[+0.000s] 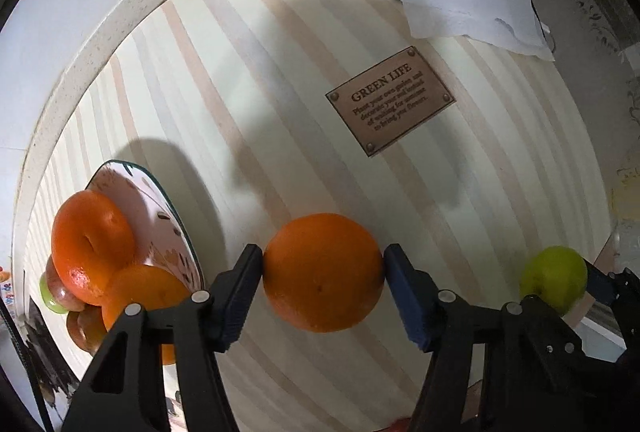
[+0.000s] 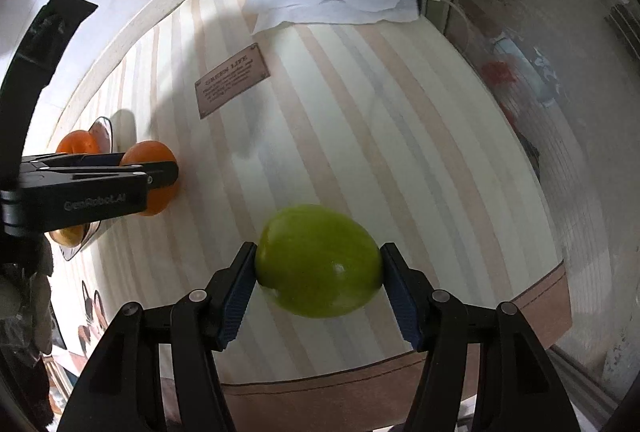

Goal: Organize fruits
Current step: 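Carry the green apple and orange onto the deer plate and open both tools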

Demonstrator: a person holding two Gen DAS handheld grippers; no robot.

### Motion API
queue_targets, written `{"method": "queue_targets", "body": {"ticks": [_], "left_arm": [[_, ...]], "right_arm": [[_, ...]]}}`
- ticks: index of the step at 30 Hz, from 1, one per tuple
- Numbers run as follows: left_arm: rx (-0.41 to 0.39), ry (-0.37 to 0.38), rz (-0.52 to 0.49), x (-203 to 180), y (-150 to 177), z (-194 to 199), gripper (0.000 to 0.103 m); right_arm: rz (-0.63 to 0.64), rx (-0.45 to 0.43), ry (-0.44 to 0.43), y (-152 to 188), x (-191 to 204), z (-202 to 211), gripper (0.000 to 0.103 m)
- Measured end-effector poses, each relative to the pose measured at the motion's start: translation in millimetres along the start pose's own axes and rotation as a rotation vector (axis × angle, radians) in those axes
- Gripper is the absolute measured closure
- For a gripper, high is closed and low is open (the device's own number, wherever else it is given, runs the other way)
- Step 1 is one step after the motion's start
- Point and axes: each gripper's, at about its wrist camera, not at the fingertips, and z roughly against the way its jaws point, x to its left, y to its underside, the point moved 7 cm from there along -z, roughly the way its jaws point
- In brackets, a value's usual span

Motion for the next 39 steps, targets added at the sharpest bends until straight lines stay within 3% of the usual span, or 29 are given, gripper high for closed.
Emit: {"method": "queue_targets", "body": {"ticks": [7,12,16,20,28,32,35,39], "left_arm": [[0.047,0.070,0.022,5,-4,-14,0.040],[0.026,0.091,0.077,14,5,-6,0.042],[0.001,0.127,0.101,29,37,9,0.042],[-0.012,0.139,0.141,49,90,18,0.042],[0.071,0.129,0.339,129,182,-9,0.042],[0.082,0.136,0.447,160,202,-24,0.042],[0.063,0.170,0.492,174,206,-26,0.042],[0.044,0.158,0.485,181,207,-27,0.041]], "right_arm": [[0.032,0.006,0.002,-3,16,-5,0.038],[0.039,-0.005,0.000,-3,23,1,0.038],[0.042,-0.008,-0.013,-1,29,6,0.038],[0.083,0.022,-0.026,10,46,-3,0.038],[0.267,0.110,-0.079,41,120,-34,0.038],[0.388,0.136,-0.099,55,163,-46,0.038],[0.458,0.095,-0.058,54,176,-47,0.038],[0.434,0.122,-0.073,49,177,-47,0.037]]}}
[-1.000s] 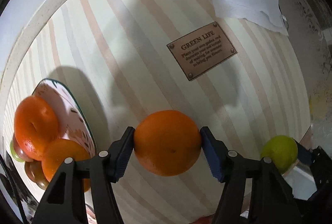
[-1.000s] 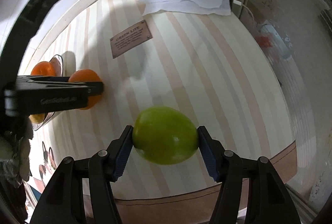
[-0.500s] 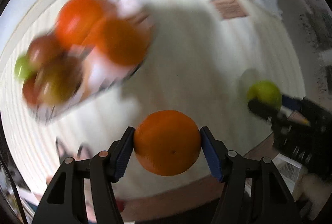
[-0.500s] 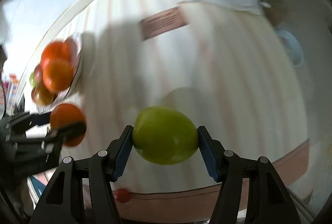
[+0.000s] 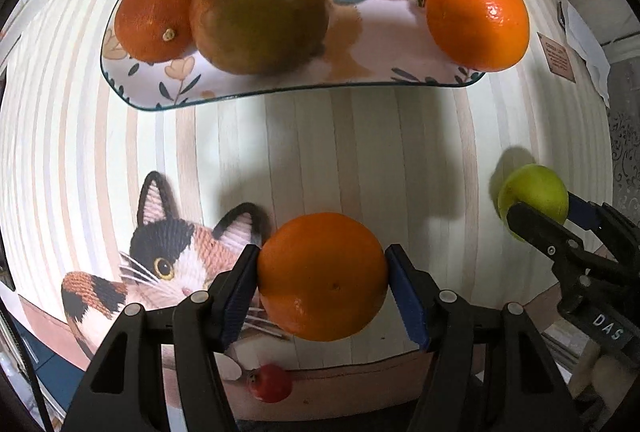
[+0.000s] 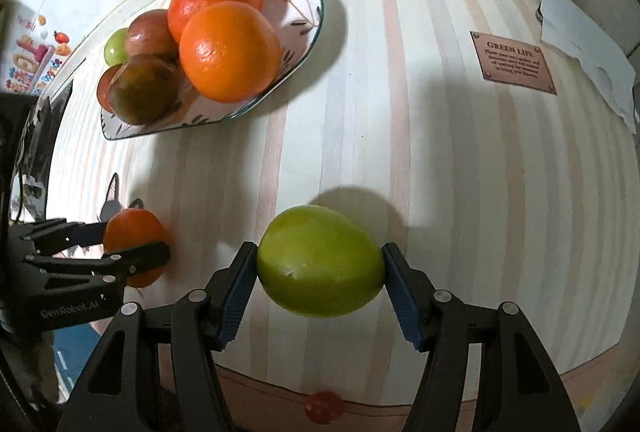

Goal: Organize fruits
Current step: 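Carry the green apple and orange onto the deer plate and open both tools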

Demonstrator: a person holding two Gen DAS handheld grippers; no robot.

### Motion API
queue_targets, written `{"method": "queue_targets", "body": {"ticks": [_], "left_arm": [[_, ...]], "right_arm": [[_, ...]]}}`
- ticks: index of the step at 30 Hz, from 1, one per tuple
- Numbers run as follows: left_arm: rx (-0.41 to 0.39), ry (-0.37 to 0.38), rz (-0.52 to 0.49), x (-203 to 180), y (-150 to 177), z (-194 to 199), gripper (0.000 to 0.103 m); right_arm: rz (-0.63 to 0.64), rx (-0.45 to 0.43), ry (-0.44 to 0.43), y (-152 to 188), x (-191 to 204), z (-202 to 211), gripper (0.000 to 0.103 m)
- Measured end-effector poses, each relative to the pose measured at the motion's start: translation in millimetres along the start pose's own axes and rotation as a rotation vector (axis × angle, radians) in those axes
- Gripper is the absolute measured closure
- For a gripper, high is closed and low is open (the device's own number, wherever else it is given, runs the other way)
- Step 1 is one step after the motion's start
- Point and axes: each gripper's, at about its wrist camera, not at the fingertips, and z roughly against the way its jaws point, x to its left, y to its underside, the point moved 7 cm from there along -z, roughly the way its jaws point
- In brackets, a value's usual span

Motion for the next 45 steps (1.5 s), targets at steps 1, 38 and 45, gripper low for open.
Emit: {"method": "queue_targets", "body": {"ticks": [1,38,45], "left_arm": [[-0.002,-0.001,-0.003,-4,0,1,0.041],[-0.211,0.131,0.029,-38,-118,108,0.042],[-0.237,0.115,0.114,-2,-139,122,0.042]], "right_arm": [[-0.006,0.002,-0.003,-2,-1,0,0.037],[-0.205,-0.096,-0.267,-165,-2,34,0.039],[-0.216,-0.013,-0.287,-179,8,-5,0.037]]}}
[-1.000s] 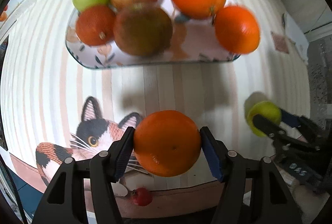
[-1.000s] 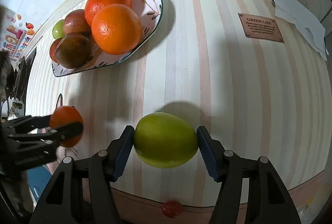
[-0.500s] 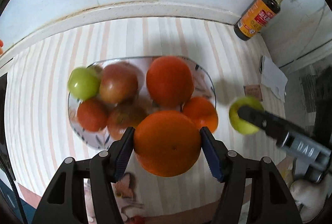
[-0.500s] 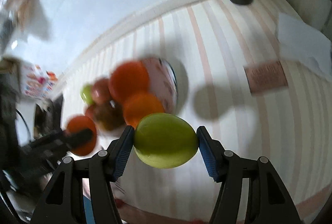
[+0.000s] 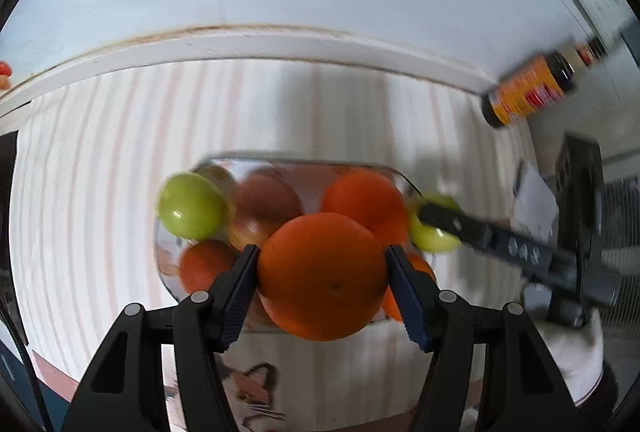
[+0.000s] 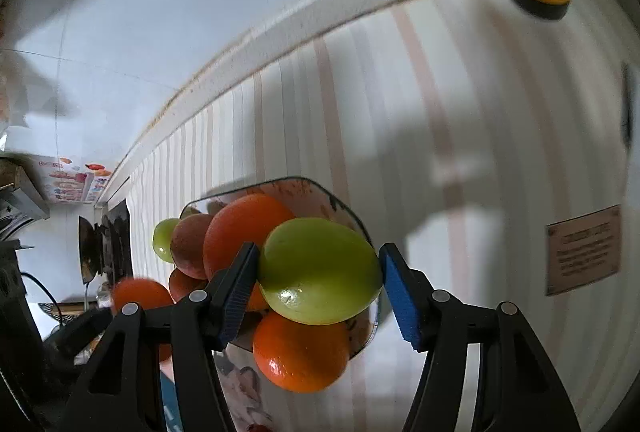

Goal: Organize fruits
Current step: 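Carry the green apple and orange onto the deer plate and open both tools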

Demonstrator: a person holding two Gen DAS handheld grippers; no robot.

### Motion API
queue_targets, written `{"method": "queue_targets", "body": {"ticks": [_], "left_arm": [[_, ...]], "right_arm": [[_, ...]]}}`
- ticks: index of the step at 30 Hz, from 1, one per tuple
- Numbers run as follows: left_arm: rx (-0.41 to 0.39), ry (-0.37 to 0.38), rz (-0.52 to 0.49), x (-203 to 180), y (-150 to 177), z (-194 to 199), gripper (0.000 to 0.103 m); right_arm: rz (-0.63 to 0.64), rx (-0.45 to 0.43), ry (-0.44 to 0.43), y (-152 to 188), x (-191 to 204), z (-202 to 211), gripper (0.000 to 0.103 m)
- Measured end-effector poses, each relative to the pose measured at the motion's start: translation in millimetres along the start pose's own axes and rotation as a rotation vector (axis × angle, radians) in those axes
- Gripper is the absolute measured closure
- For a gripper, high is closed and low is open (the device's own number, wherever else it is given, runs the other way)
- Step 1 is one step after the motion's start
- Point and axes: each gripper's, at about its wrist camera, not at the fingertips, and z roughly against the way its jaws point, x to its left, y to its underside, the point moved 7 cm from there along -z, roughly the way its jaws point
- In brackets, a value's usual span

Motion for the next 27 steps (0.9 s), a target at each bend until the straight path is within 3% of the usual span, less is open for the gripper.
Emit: {"method": "queue_targets", "body": {"ticks": [5,9,13,19,27], "left_arm": [[0.023,-0.012,0.030,14,-30,-9,0.042],[0.055,-0.017,0.014,12,-33,-18,0.042],[0.080,0.024,-0.010,0,-11,-21,0.042],[0.102,0.122,0.034,-18,38,-22,0.042],[0.023,0.086,0.024,-34,62,-41,0.041]], "right_arm": [[0.004,0.003,0.022,-2,-3,-6,0.036],[0.000,0.010,0.014,-2,0,-8,0.034],[0.000,0.020,0.005,0,2,-7,0.031],[-0.005,0.014,-0.009,0,0,-1,0.028],[0.029,0.009,0.015,2,7,1,0.027]]}}
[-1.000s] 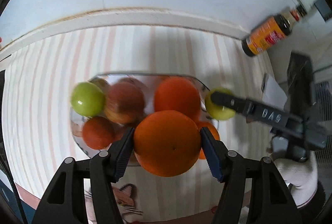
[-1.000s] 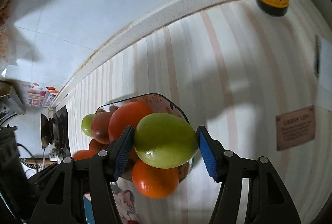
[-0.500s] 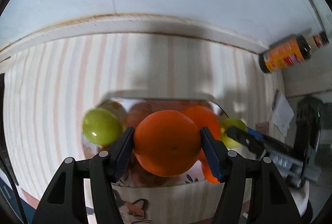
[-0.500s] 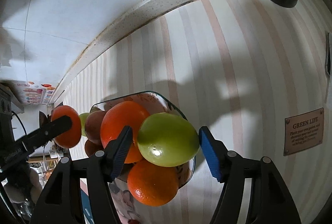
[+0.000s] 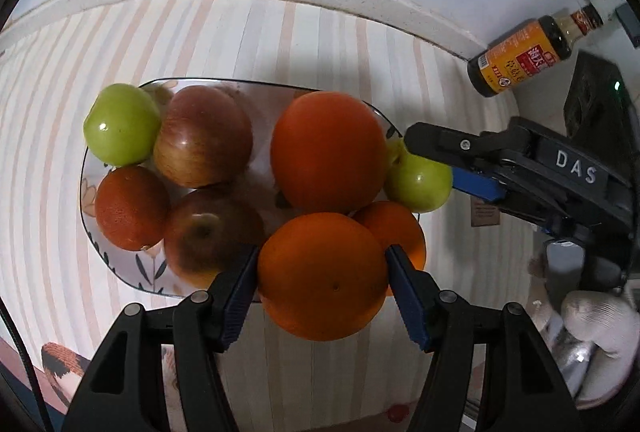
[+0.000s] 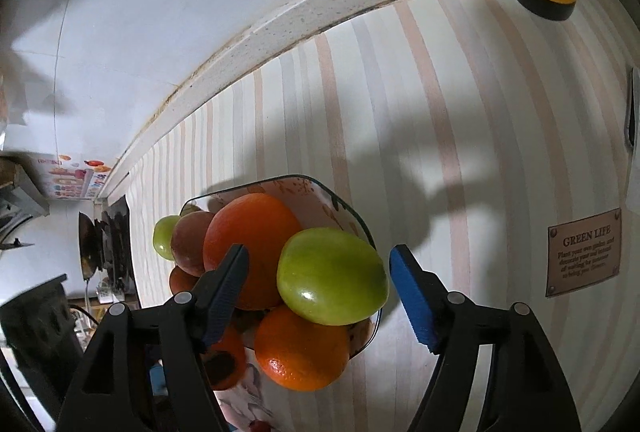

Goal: Organize fruits
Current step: 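Carry the green apple and orange onto the deer plate and open both tools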

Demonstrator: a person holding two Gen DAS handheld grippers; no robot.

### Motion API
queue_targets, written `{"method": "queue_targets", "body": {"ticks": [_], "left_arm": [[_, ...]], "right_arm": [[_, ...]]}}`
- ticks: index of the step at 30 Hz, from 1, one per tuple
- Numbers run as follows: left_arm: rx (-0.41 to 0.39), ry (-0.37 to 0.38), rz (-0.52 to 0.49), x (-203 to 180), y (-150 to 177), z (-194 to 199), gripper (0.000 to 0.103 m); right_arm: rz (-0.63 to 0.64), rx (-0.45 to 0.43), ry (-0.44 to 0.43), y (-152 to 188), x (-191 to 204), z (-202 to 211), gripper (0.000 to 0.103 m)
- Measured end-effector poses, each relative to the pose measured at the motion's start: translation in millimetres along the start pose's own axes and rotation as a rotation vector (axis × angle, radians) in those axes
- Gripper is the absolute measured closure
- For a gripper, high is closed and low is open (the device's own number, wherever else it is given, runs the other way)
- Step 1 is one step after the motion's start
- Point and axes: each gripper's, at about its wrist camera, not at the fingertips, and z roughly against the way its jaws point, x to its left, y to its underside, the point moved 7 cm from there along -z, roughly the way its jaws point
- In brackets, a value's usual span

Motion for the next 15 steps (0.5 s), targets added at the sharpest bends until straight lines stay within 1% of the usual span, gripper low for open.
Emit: {"method": "queue_targets", "body": {"ticks": [3,10,12,13,15], "left_arm": [[-0.063,-0.051,-0.048,-4,0,2,0.040],[-0.155,-0.092,-0.115,-4,8,5,0.040],[-0.181,-0.094,-0.125,-4,10,5,0.040],[-0.184,-0.091,-0.124,-4,8,5,0.040],[-0.162,-0.087,-0.123,-3,4,4,0.040]], "right_arm": [[0.018,-0.008,0.010,4,5,2,0.023],[0.020,-0.047,0.001,9,4,19,0.022],[0.016,-0.064,-0.001,11,1,26,0.022],[0.013,-0.068,-0.003,12,0,29,0.022],[0.012,-0.074,-0.006,13,-2,33,0.022]]}}
